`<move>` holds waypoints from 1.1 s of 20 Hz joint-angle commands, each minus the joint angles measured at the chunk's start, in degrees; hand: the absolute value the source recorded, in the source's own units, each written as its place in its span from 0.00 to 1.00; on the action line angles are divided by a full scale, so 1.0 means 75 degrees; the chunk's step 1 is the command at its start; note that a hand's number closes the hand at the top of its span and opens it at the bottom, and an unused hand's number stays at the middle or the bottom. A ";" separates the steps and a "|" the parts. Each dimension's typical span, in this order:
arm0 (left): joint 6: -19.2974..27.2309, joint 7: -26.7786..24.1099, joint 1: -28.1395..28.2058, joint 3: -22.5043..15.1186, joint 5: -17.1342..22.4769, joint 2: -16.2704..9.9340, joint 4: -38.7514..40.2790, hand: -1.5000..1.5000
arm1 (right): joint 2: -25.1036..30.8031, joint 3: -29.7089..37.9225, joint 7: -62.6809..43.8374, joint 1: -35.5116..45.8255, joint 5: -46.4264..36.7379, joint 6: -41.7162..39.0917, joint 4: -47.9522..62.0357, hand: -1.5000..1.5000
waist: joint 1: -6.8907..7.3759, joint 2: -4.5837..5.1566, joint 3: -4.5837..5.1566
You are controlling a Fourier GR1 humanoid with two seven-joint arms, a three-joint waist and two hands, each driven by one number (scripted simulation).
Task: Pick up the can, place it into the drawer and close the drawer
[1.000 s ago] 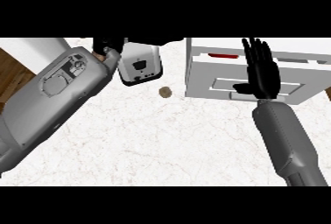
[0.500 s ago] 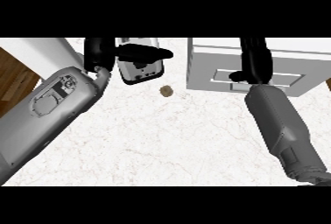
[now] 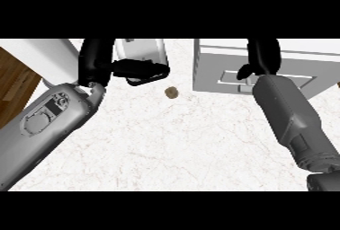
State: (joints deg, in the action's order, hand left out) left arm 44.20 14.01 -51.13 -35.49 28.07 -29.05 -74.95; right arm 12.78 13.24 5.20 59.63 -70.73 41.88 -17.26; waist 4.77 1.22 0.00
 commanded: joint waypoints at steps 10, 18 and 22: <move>0.0069 -0.0076 0.0521 0.0174 -0.0170 -0.0027 -0.0378 0.00 | -0.0470 0.1362 0.1486 0.1100 0.1653 -0.0590 0.0100 0.00 | 0.0056 0.0080 -0.0044; -0.0043 -0.0300 0.1176 0.0118 -0.0239 -0.0123 -0.0749 0.00 | -0.0745 0.2527 0.2534 0.1223 0.3022 -0.1053 -0.0125 0.00 | 0.0044 0.0040 -0.0035; -0.0133 -0.0400 0.1475 0.0455 -0.0179 -0.0451 -0.0767 0.00 | -0.0844 0.3287 0.2873 0.1271 0.4015 -0.1948 -0.0243 0.00 | -0.0211 -0.0085 -0.0021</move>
State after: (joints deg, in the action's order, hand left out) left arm 43.39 12.11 -42.38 -33.26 26.70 -31.36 -79.95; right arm 8.24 31.48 25.71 65.73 -49.05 30.88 -16.94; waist 3.01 1.44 -0.42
